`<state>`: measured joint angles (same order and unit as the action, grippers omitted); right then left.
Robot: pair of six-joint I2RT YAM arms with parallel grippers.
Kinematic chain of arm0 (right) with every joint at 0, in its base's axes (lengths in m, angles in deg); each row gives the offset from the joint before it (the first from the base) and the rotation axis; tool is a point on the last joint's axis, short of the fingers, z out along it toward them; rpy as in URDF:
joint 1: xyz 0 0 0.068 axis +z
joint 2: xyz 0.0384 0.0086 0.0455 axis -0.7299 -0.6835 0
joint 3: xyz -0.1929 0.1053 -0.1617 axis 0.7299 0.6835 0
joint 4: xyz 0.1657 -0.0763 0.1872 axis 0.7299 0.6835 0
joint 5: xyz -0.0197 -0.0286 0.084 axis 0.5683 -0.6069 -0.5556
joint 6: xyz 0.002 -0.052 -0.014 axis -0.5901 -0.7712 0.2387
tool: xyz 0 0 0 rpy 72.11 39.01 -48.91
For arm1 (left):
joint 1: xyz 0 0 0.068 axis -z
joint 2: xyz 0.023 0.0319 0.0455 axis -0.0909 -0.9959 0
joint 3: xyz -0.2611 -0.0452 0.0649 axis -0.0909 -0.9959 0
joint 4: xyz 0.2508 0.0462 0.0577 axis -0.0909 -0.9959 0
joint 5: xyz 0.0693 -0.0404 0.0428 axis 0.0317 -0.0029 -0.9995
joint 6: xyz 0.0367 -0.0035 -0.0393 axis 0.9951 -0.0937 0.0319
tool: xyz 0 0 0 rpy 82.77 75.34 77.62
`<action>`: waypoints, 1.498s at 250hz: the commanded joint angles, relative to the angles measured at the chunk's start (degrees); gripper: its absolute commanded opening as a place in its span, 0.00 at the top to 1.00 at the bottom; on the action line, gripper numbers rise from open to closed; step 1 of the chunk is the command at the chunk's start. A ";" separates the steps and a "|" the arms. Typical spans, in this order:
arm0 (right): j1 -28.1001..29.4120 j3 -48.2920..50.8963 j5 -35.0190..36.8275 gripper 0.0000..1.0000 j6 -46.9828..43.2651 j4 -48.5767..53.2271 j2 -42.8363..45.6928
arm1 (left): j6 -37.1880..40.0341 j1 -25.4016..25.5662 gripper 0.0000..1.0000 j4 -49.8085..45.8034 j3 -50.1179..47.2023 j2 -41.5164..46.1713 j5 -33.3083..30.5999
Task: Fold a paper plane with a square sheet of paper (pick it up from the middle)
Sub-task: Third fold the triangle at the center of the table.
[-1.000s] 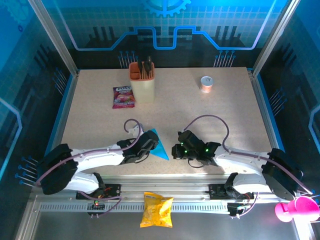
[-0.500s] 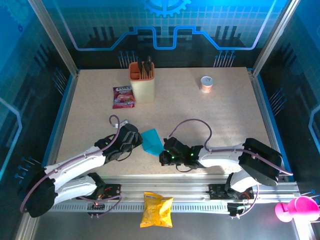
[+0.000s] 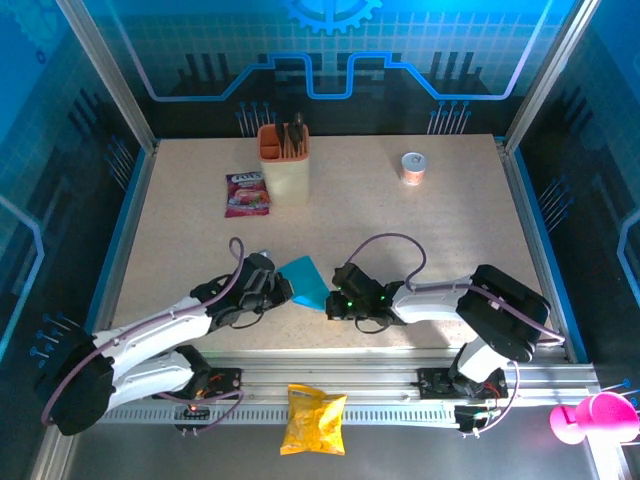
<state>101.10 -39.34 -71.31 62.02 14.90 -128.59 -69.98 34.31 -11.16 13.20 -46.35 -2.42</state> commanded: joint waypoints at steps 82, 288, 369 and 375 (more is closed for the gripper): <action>-2.33 -0.74 -3.15 1.00 -3.40 1.00 -2.11 | -4.98 1.95 0.92 16.55 -0.80 -8.11 6.42; -3.85 1.85 -1.89 1.00 -0.77 2.91 -2.95 | -12.65 3.14 1.00 30.53 -6.77 -24.43 1.22; -5.41 2.00 -2.43 1.00 -1.98 4.51 -2.79 | -12.85 0.59 1.00 26.39 -10.05 -20.13 -2.67; -5.51 2.05 -2.38 1.00 -2.08 4.61 -2.92 | -12.56 0.18 1.00 25.70 -10.17 -19.56 -2.85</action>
<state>97.40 -39.19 -75.55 60.75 12.61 -129.94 -82.68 36.58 21.87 5.33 -67.90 -0.37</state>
